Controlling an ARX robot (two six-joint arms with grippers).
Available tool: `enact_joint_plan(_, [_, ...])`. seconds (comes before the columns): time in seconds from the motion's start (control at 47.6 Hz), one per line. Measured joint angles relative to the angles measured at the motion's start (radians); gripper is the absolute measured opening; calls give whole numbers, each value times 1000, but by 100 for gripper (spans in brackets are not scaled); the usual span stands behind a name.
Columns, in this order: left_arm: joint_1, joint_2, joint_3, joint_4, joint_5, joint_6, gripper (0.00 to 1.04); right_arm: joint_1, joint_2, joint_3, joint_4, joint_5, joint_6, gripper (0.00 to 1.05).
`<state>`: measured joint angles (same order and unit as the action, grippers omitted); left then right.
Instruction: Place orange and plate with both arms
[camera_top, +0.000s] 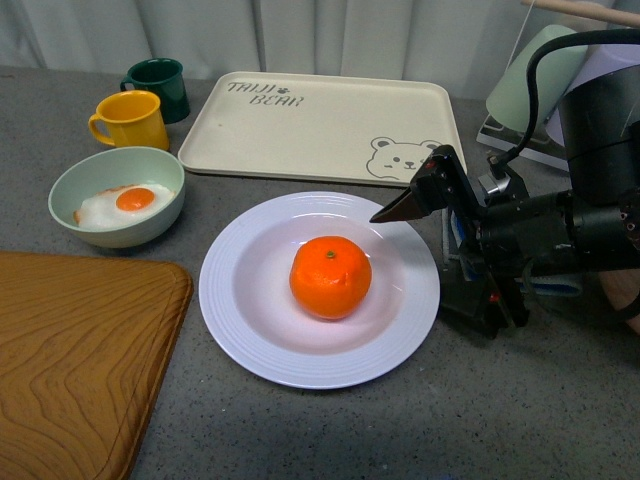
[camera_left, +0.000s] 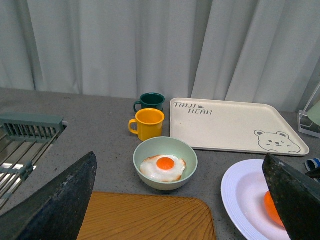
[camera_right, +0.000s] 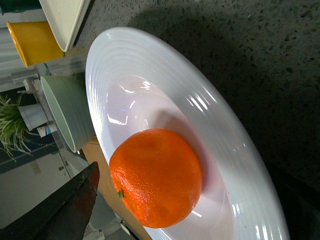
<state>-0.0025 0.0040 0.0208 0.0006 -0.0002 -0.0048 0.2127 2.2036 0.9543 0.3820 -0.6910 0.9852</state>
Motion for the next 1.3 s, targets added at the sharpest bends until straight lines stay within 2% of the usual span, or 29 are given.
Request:
enact_joint_plan(0.273, [0, 0, 0, 0, 0, 0, 98, 13, 20, 18, -40, 12, 3, 95])
enact_joint_plan(0.336, [0, 0, 0, 0, 0, 0, 98, 13, 20, 23, -54, 20, -4, 90])
enact_joint_plan(0.441, [0, 0, 0, 0, 0, 0, 98, 13, 25, 32, -85, 39, -19, 70])
enact_joint_plan(0.735, [0, 0, 0, 0, 0, 0, 98, 13, 37, 34, -136, 65, -39, 30])
enact_joint_plan(0.839, [0, 0, 0, 0, 0, 0, 98, 12, 38, 40, -136, 22, -60, 12])
enact_joint_plan(0.923, [0, 0, 0, 0, 0, 0, 98, 9, 19, 48, -128, 5, -71, 4])
enact_joint_plan(1.07, [0, 0, 0, 0, 0, 0, 98, 8, 11, 22, -66, 18, -98, 4])
enact_joint_plan(1.301, [0, 0, 0, 0, 0, 0, 98, -10, -16, -41, 121, 42, -96, 4])
